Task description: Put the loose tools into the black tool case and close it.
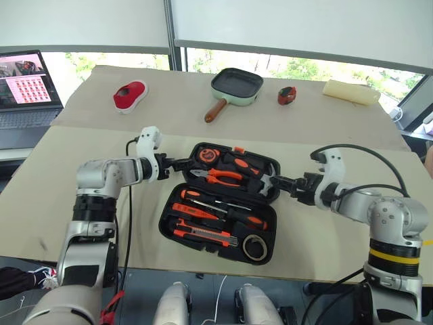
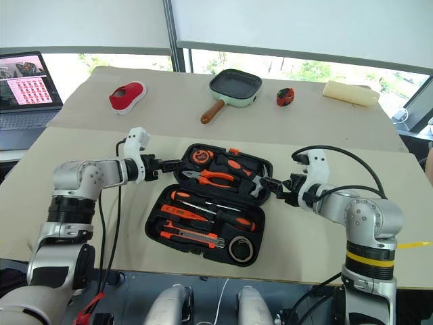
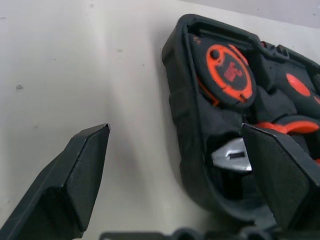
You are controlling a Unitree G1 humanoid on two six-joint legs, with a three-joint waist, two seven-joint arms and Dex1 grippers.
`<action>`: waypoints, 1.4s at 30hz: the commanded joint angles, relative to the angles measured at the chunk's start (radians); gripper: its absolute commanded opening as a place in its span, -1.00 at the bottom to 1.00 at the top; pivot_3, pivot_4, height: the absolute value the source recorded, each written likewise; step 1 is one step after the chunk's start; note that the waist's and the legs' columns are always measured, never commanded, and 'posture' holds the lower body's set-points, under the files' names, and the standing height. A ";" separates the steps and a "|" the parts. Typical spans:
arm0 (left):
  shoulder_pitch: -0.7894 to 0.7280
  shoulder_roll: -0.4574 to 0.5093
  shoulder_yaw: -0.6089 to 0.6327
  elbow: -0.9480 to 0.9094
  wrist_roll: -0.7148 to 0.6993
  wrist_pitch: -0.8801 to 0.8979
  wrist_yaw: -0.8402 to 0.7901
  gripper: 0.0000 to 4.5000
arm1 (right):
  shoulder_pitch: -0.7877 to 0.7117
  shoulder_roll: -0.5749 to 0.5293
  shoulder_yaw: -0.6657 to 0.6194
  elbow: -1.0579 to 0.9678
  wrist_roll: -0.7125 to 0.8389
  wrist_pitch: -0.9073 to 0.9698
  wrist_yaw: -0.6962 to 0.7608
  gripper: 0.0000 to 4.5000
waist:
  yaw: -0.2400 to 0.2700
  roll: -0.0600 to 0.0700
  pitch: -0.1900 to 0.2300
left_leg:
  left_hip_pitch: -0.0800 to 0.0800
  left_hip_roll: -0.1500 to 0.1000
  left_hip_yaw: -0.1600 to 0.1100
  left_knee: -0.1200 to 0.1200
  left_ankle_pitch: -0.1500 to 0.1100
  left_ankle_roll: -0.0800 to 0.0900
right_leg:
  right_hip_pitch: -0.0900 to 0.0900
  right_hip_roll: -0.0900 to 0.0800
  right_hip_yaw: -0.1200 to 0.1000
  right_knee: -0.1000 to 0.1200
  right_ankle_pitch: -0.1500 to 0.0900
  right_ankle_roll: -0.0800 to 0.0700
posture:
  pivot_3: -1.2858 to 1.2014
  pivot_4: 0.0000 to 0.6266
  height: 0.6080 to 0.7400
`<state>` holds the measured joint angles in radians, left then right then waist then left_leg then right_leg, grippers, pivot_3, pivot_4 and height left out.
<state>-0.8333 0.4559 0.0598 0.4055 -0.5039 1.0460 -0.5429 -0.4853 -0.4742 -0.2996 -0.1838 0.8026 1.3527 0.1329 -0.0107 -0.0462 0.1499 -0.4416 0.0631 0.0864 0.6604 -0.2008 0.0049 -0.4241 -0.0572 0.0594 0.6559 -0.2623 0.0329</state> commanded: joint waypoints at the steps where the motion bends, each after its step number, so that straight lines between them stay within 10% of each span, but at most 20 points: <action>1: -0.054 -0.032 -0.032 0.044 0.030 -0.031 -0.035 1.00 | -0.035 0.004 0.012 0.023 -0.034 0.017 -0.010 0.51 | 0.000 0.000 0.000 | 0.000 0.000 0.000 0.000 0.000 0.000 | 0.000 0.000 0.000 0.000 0.000 0.000 | 0.03 -0.52 1.00; 6: -0.091 -0.071 -0.017 0.097 0.040 -0.037 -0.037 0.65 | -0.060 0.007 0.021 0.058 -0.071 0.004 -0.003 -0.26 | -0.002 0.000 0.000 | 0.000 0.000 0.000 0.000 0.000 0.000 | 0.000 0.000 0.000 0.000 0.000 0.000 | 0.03 -0.52 1.00; 11: -0.111 -0.093 0.001 0.132 0.042 -0.040 -0.038 -0.16 | -0.069 -0.004 0.037 0.070 -0.090 -0.003 0.026 -0.99 | 0.000 0.000 0.000 | 0.000 0.000 -0.001 0.000 0.000 0.000 | 0.001 0.000 0.000 0.000 0.000 0.000 | 0.03 -0.52 1.00; 17: -0.110 -0.118 0.048 0.125 0.021 -0.014 -0.034 -0.96 | -0.084 0.007 0.027 0.070 -0.105 -0.027 0.057 -1.00 | 0.005 0.000 0.000 | 0.000 -0.003 -0.001 0.001 0.001 0.001 | 0.002 -0.003 -0.001 0.000 0.002 0.003 | 0.03 -0.52 1.00; 30: 0.030 -0.163 0.011 -0.155 0.026 -0.197 -0.130 -0.96 | -0.123 -0.073 0.110 0.085 -0.240 -0.292 0.216 -1.00 | 0.000 0.002 0.001 | -0.003 -0.004 -0.001 0.001 0.002 0.001 | -0.001 -0.003 0.000 0.000 0.002 0.003 | 0.03 -0.52 1.00; 42: 0.361 -0.134 -0.056 -0.496 0.187 -0.687 -0.125 -0.96 | 0.236 -0.103 0.164 -0.195 -0.397 -0.743 0.354 -1.00 | -0.001 0.003 0.001 | -0.003 -0.003 -0.001 0.001 0.001 0.001 | -0.001 -0.003 0.000 -0.001 0.002 0.003 | 0.03 -0.52 1.00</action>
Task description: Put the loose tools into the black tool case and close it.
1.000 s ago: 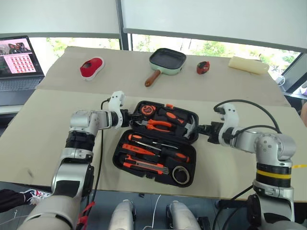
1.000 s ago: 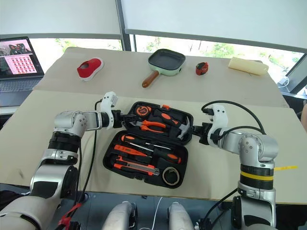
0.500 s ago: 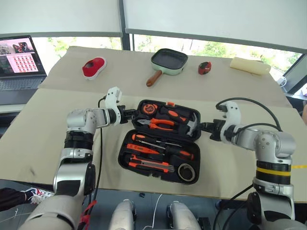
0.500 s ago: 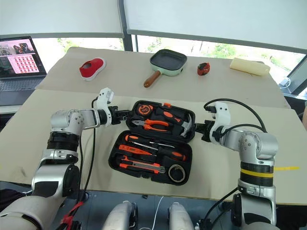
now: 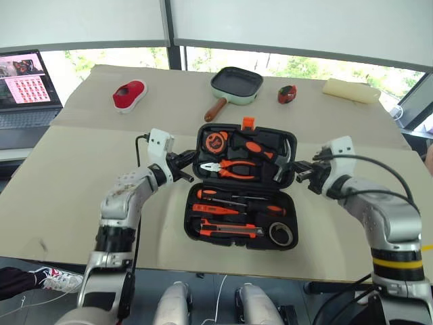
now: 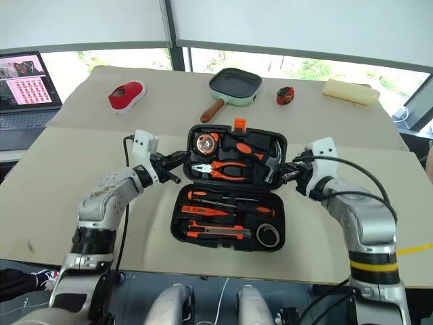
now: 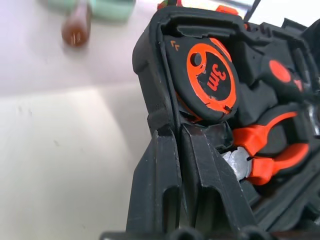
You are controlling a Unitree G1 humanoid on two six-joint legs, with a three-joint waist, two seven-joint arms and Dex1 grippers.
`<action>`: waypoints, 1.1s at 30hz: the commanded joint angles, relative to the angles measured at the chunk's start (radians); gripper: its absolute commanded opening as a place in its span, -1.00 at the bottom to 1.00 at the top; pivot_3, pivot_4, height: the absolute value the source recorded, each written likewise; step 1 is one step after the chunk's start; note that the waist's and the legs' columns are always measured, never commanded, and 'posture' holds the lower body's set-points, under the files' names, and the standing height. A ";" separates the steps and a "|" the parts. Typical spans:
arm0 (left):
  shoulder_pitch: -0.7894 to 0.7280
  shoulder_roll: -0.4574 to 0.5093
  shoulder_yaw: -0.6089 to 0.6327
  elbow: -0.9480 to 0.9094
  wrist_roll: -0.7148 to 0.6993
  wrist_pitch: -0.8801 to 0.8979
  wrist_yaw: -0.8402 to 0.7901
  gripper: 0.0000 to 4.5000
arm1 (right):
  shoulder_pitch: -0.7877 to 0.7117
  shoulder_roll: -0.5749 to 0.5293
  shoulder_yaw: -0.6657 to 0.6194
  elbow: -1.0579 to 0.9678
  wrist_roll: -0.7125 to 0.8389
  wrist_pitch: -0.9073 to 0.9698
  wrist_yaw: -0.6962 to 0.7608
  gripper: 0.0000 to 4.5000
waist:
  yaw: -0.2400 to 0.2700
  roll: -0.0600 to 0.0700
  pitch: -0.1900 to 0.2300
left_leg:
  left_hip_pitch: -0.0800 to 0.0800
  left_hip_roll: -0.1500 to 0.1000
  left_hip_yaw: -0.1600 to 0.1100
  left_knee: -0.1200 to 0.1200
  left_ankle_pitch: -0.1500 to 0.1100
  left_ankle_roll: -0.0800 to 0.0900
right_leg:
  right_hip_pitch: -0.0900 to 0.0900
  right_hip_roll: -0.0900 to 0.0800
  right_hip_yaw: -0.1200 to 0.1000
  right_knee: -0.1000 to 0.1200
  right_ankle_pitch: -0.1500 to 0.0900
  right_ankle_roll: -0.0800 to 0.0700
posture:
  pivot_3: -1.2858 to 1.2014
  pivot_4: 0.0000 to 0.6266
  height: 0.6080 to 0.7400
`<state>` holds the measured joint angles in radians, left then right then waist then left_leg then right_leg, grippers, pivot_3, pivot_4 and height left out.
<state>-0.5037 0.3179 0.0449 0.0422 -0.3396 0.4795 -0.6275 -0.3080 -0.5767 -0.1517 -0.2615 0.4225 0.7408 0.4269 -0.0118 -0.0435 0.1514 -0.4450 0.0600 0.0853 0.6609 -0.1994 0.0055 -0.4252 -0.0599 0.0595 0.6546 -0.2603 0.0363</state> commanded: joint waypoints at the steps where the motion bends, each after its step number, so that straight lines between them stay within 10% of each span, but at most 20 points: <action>1: 0.051 0.004 -0.039 -0.152 0.026 -0.130 -0.027 -0.96 | 0.091 0.004 0.011 -0.136 -0.026 -0.170 0.066 -1.00 | 0.000 0.000 0.000 | 0.000 0.000 0.000 0.000 0.000 0.000 | 0.000 0.000 0.000 0.000 0.000 0.000 | 0.03 -0.52 1.00; 23: 0.398 0.155 0.097 -0.374 0.069 -0.283 0.061 -0.96 | 0.619 -0.111 -0.030 -0.161 -0.509 -1.207 0.128 -1.00 | -0.005 0.002 -0.001 | 0.016 0.002 0.004 0.000 0.000 -0.001 | 0.010 0.002 0.004 0.002 0.000 -0.001 | 0.03 -0.52 1.00; 25: 0.439 0.172 0.127 -0.393 0.054 -0.277 0.060 -0.67 | 0.681 -0.116 -0.039 -0.154 -0.524 -1.290 0.128 -1.00 | -0.007 0.002 -0.001 | 0.019 0.003 0.005 -0.001 0.000 -0.001 | 0.013 0.002 0.004 0.002 -0.001 -0.002 | 0.03 -0.52 1.00; 33: 0.758 0.262 0.310 -0.496 0.002 -0.233 0.012 0.65 | 1.024 -0.128 -0.120 -0.248 -0.522 -1.477 0.159 0.23 | -0.007 0.001 -0.001 | 0.030 0.008 0.006 -0.002 -0.003 -0.005 | 0.021 0.002 0.004 0.002 -0.009 -0.007 | 0.03 -0.52 1.00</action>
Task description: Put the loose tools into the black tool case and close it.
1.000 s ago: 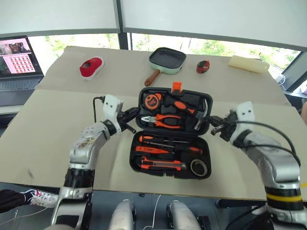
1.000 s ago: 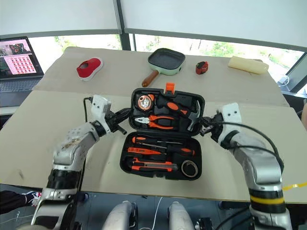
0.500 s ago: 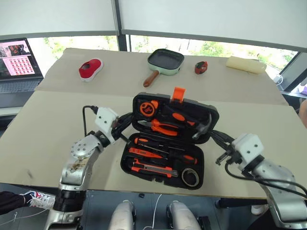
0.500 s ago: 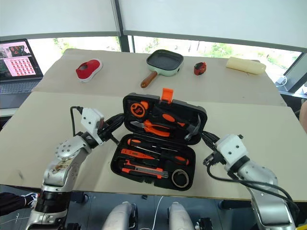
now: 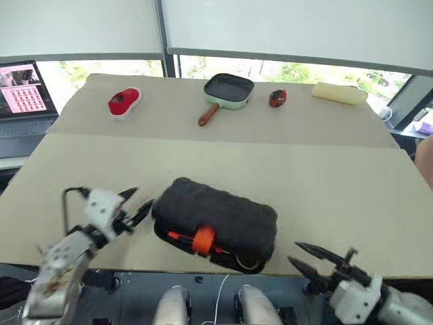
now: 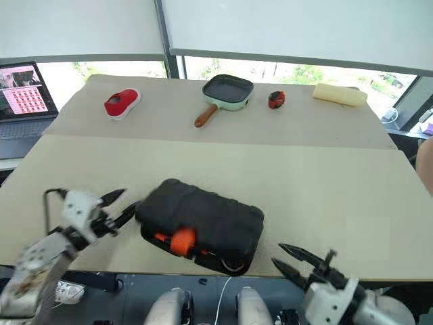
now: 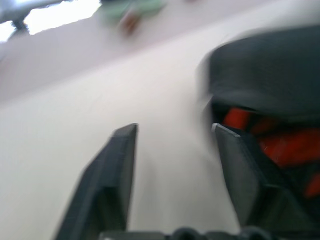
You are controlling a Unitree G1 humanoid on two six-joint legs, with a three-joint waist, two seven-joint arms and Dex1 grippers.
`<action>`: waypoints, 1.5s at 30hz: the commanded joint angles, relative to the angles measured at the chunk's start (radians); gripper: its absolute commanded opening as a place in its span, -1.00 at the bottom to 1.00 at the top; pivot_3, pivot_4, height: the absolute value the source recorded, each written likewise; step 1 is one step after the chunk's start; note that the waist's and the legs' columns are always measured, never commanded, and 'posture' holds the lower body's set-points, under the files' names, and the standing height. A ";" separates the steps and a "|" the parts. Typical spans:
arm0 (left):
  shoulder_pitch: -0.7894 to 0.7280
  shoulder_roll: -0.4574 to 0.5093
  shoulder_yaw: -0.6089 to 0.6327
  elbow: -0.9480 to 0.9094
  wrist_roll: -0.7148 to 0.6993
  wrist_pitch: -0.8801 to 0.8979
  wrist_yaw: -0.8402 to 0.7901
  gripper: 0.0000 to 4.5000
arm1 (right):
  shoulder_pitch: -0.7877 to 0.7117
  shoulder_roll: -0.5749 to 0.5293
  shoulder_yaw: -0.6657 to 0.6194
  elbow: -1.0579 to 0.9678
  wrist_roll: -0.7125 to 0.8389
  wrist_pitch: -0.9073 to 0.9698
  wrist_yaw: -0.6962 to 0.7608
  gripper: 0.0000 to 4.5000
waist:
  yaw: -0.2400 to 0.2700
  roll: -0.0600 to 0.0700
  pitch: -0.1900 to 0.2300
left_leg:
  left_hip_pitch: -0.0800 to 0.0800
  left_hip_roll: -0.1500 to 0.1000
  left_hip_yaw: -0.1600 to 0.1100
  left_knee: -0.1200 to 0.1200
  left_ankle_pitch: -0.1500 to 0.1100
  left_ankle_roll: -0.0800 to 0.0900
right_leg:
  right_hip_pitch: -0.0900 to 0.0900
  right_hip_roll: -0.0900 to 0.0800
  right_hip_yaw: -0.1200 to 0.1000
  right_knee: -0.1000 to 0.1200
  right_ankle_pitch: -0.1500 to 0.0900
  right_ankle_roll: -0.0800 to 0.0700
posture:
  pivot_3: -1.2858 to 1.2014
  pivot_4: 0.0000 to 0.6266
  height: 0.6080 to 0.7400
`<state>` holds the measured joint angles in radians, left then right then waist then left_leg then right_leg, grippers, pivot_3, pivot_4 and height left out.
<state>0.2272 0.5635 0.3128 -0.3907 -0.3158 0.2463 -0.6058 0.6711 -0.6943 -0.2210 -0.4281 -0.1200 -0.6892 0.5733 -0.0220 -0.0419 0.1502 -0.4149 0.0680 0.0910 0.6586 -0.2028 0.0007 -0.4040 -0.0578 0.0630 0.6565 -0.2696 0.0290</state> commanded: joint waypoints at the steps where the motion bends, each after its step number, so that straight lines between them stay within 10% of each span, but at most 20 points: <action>1: 0.042 0.033 0.052 -0.065 -0.038 0.018 -0.032 0.84 | 0.094 -0.032 -0.047 -0.096 0.050 -0.021 0.045 0.38 | 0.007 -0.001 0.000 | 0.001 0.000 0.000 0.000 0.000 0.000 | 0.000 -0.001 0.000 0.000 -0.005 -0.002 | 0.03 -0.52 1.00; 4: 0.039 0.111 0.077 -0.028 -0.070 0.054 -0.109 1.00 | 0.195 -0.097 -0.026 -0.147 0.133 0.105 0.140 0.83 | 0.023 -0.002 -0.001 | 0.005 0.000 0.000 0.000 -0.004 -0.008 | 0.000 -0.004 0.000 -0.002 -0.008 -0.001 | 0.03 -0.52 1.00; 10: -0.212 0.241 -0.031 0.203 -0.041 0.032 -0.258 1.00 | 0.143 -0.205 0.068 -0.225 0.263 0.403 0.270 0.46 | 0.030 -0.005 -0.003 | 0.006 0.001 -0.003 0.000 -0.005 -0.008 | 0.000 -0.005 0.000 -0.002 -0.009 -0.007 | 0.03 -0.52 1.00; 20: -0.483 0.246 -0.279 0.406 0.056 -0.107 -0.461 -0.54 | -0.113 -0.242 0.243 -0.243 0.278 0.576 0.381 -1.00 | 0.031 -0.005 -0.002 | -0.001 0.001 0.003 0.000 -0.002 0.001 | -0.001 0.001 -0.002 -0.001 -0.001 -0.002 | 0.03 -0.52 1.00; 23: -0.541 0.214 -0.335 0.403 0.069 -0.087 -0.469 -0.97 | -0.216 -0.212 0.285 -0.232 0.287 0.634 0.377 -1.00 | 0.033 -0.005 -0.002 | -0.001 0.000 0.003 0.001 -0.002 0.000 | 0.000 0.001 -0.002 -0.001 -0.001 -0.001 | 0.03 -0.52 1.00; 45: -0.428 0.272 -0.350 0.110 -0.113 0.236 -0.591 -0.97 | -0.580 -0.056 0.082 0.041 0.331 0.969 0.194 -1.00 | 0.029 -0.002 -0.002 | -0.002 -0.001 0.004 0.001 -0.002 0.001 | -0.001 0.000 0.000 0.000 0.001 0.002 | 0.03 -0.52 1.00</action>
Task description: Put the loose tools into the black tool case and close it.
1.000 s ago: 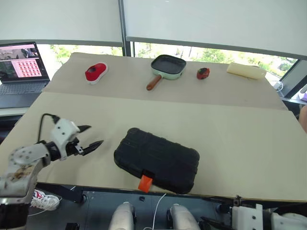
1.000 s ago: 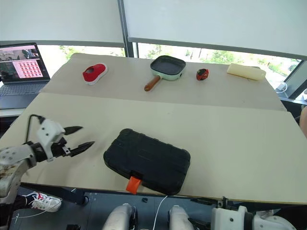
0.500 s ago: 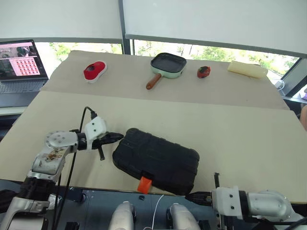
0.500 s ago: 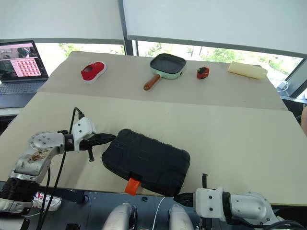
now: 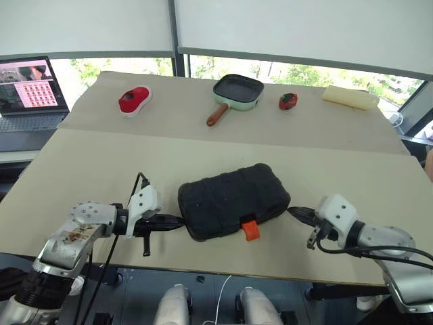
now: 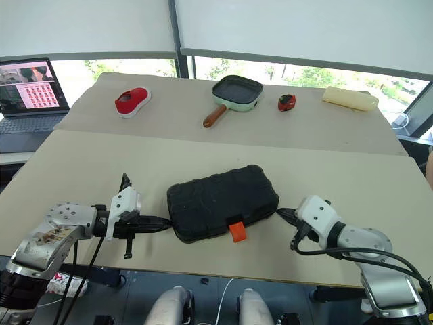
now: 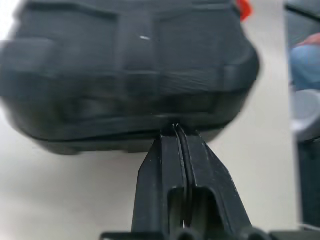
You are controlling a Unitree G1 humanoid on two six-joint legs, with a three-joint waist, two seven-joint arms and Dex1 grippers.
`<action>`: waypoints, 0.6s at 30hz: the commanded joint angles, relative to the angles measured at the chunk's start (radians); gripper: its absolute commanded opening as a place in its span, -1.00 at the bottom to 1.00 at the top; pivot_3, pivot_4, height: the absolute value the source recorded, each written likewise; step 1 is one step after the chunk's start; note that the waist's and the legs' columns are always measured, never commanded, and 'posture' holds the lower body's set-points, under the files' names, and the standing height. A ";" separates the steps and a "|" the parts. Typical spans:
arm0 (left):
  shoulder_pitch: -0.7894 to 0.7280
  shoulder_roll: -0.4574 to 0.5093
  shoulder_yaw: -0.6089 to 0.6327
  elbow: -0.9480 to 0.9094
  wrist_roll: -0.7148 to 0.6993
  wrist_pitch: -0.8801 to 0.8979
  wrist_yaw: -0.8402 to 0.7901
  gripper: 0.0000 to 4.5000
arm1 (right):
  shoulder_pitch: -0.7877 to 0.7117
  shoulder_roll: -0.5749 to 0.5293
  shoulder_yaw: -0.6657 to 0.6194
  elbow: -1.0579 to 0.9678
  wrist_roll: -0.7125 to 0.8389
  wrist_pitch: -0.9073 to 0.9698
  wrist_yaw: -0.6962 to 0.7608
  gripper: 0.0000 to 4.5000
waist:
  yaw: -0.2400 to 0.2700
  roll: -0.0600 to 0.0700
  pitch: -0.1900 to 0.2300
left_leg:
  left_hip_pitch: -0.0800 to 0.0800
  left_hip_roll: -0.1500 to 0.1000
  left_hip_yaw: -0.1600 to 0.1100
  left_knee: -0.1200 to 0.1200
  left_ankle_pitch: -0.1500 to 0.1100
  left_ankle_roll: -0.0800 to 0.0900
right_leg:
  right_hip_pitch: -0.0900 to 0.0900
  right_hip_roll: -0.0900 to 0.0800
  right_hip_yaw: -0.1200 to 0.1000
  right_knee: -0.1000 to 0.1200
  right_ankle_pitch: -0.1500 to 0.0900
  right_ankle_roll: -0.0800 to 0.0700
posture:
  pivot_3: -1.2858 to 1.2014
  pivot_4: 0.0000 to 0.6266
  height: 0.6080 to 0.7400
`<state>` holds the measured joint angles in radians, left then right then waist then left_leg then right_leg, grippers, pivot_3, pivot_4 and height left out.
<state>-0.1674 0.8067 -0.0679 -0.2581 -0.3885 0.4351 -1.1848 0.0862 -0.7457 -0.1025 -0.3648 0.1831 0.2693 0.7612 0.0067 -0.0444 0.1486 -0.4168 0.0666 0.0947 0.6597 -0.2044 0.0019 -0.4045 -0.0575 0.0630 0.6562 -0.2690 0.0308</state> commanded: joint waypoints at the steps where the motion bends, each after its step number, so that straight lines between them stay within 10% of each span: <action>1: -0.051 0.040 0.038 -0.014 -0.055 0.072 -0.021 -0.97 | 0.014 -0.011 -0.036 -0.028 0.028 0.008 0.016 -1.00 | 0.001 0.000 0.000 | 0.000 0.000 0.000 0.000 0.000 0.000 | 0.000 0.000 0.000 0.000 0.000 0.000 | 0.03 -0.52 1.00; 8: -0.370 0.129 0.004 0.107 -0.224 0.356 -0.196 -0.97 | 0.094 -0.052 -0.031 -0.151 0.110 0.106 0.093 -1.00 | 0.003 0.000 0.001 | -0.001 -0.001 0.000 0.000 0.000 0.000 | 0.000 0.000 0.000 -0.001 -0.001 0.001 | 0.03 -0.52 1.00; 18: -0.612 -0.235 -0.314 0.484 0.184 -0.111 -0.102 -0.97 | 0.040 -0.007 0.012 -0.319 0.234 0.258 0.053 -1.00 | -0.003 0.000 0.001 | -0.006 -0.002 -0.003 0.002 0.000 0.000 | -0.002 0.001 0.000 -0.002 0.000 0.002 | 0.03 -0.52 1.00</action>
<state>-0.7519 0.5807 -0.3481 0.1859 -0.2820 0.4146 -1.2983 0.1414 -0.7577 -0.0866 -0.6400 0.3833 0.5033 0.8278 0.0040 -0.0447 0.1493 -0.4235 0.0645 0.0909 0.6617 -0.2043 0.0024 -0.4064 -0.0558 0.0635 0.6543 -0.2690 0.0328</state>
